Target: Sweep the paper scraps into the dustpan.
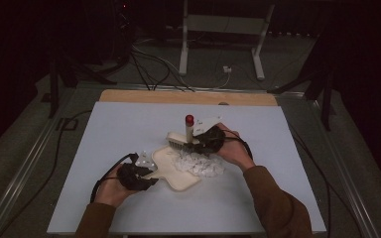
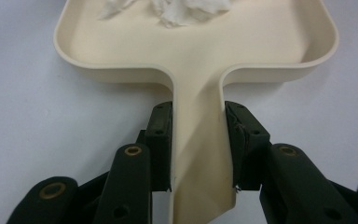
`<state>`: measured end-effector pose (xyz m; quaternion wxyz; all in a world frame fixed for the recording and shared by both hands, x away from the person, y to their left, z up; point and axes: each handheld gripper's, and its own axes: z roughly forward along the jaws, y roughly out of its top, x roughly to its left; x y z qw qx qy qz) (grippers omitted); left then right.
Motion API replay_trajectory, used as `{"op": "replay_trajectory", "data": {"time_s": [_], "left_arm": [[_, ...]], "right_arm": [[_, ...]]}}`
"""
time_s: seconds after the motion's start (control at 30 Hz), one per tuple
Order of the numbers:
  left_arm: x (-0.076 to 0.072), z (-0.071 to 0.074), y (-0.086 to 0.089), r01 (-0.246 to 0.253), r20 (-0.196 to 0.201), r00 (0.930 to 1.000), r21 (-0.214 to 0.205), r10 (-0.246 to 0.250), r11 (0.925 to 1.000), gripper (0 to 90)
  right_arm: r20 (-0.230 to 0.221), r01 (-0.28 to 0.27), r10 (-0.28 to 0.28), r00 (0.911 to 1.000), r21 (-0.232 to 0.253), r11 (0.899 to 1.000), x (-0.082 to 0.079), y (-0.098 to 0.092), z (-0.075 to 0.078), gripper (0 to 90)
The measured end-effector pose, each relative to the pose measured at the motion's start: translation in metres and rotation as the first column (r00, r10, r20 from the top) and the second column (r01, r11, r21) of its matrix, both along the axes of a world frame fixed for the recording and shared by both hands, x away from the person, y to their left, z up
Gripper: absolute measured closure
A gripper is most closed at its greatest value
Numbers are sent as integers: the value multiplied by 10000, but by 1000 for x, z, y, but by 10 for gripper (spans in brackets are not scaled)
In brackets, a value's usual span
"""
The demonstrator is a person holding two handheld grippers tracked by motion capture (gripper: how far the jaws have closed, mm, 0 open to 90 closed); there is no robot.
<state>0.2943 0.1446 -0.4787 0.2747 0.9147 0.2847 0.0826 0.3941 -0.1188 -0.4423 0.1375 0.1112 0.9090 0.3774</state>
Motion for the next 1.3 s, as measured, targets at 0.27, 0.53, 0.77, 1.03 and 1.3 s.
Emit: {"op": "replay_trajectory", "data": {"time_s": [0.27,0.53,0.77,1.03,1.3], "left_arm": [[0,-1,0,60,-27,10000,-30,-60,10000,662],[-1,0,-1,119,-39,9999,-6,-119,9999,662],[-1,0,-1,187,-56,9998,-4,-187,9998,662],[-2,0,-1,224,-75,9997,41,-224,9997,662],[-2,0,-1,235,-45,9997,59,-235,9997,662]], "right_arm": [[470,2101,-2105,9765,114,9776,5,-15,7,667],[967,4064,-3999,9114,-596,9118,-2,-28,10,666],[543,5811,-5786,8138,-955,8082,-15,-40,5,667],[540,6734,-6721,7385,-1114,7309,-32,-48,-6,667],[-203,6690,-6728,7395,-887,7380,-47,-40,-13,667]]}}
